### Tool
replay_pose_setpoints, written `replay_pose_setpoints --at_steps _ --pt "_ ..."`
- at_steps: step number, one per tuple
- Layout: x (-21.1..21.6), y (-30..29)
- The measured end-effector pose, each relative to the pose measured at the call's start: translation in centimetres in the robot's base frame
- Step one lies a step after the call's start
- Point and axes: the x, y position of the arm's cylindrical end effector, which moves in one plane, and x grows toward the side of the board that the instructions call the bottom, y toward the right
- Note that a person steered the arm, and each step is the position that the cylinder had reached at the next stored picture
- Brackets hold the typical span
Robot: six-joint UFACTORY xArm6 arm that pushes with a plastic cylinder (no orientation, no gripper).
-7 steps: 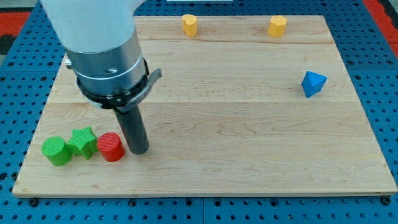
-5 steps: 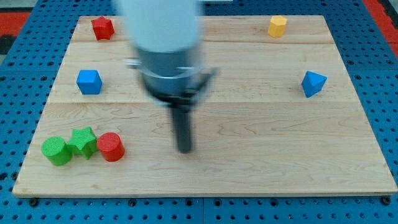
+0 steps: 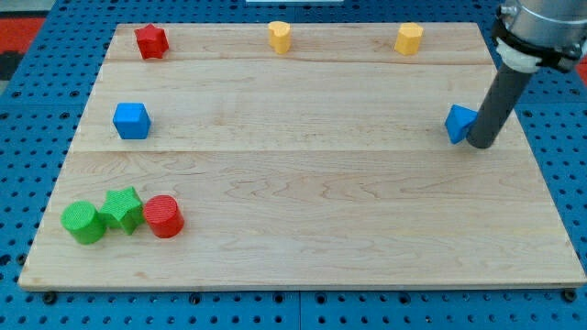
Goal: Push blue blocks into green blocks and red circle
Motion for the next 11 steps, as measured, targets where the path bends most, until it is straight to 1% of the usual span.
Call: replay_pose_setpoints --at_steps 1,2,4,5,6,7,8,9,10,11 --pt "-2.0 1.3" --pt "-3.2 -7.2" --pt "-3.2 -31.0" --pt "0.3 -37.0" --pt "1.3 -37.7" --pt "2.6 -36.9" --pt "1.9 -35.1" --pt "1.8 -32.2" --pt "1.9 -31.9" --pt "2.0 -36.4"
